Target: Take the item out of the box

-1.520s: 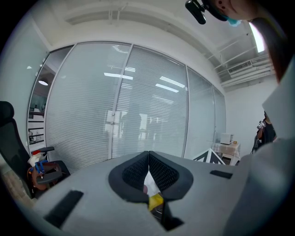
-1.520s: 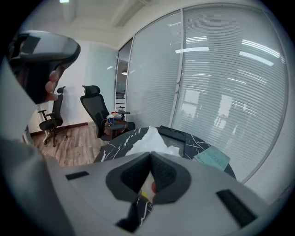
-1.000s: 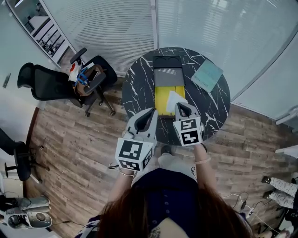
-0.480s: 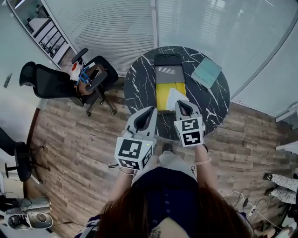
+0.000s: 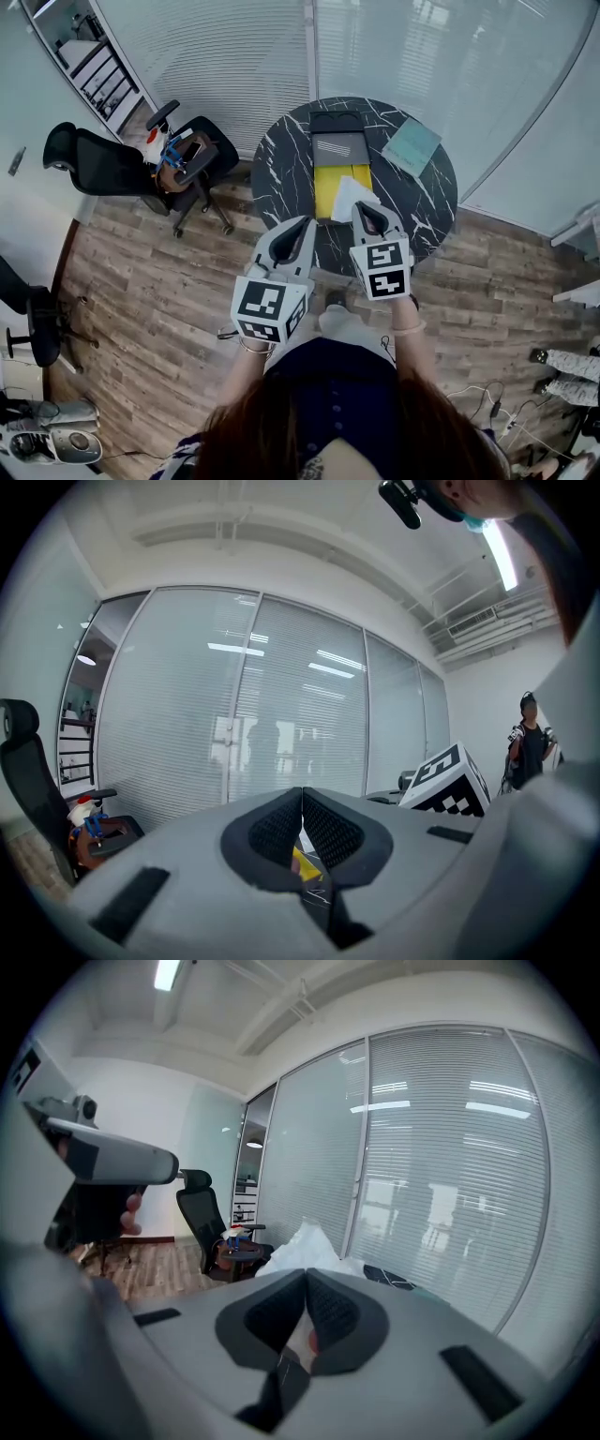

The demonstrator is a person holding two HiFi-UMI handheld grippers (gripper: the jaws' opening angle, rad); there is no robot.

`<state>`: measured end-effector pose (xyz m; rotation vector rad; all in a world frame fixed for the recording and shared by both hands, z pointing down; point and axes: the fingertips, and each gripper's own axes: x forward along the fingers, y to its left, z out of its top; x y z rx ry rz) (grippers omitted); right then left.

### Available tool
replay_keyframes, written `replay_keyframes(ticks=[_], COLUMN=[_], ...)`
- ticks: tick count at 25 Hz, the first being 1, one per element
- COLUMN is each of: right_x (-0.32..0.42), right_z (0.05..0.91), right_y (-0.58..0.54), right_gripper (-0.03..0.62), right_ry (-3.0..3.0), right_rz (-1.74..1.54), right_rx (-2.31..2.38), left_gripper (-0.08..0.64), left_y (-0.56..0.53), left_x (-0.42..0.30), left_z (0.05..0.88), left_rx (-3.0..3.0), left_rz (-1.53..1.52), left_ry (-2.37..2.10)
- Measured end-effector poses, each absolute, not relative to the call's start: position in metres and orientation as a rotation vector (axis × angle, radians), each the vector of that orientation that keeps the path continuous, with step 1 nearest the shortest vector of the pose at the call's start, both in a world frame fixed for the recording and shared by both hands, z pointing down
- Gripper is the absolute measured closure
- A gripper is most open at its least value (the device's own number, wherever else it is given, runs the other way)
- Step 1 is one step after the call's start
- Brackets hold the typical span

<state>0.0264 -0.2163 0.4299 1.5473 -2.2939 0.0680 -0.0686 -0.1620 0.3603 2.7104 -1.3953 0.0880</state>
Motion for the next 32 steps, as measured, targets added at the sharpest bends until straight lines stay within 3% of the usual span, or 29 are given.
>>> replay_keyframes(ticks=[32], right_x=[0.019], right_z=[0.37], right_y=[-0.11], right_gripper=[0.568], right_ry=[-2.354], right_rz=[-0.07], right_rx=[1.662], left_gripper=[0.532], left_y=[-0.078], left_x=[-0.078], left_z=[0.346], left_rx=[2.765], left_rz=[0.039], left_ry=[-1.385])
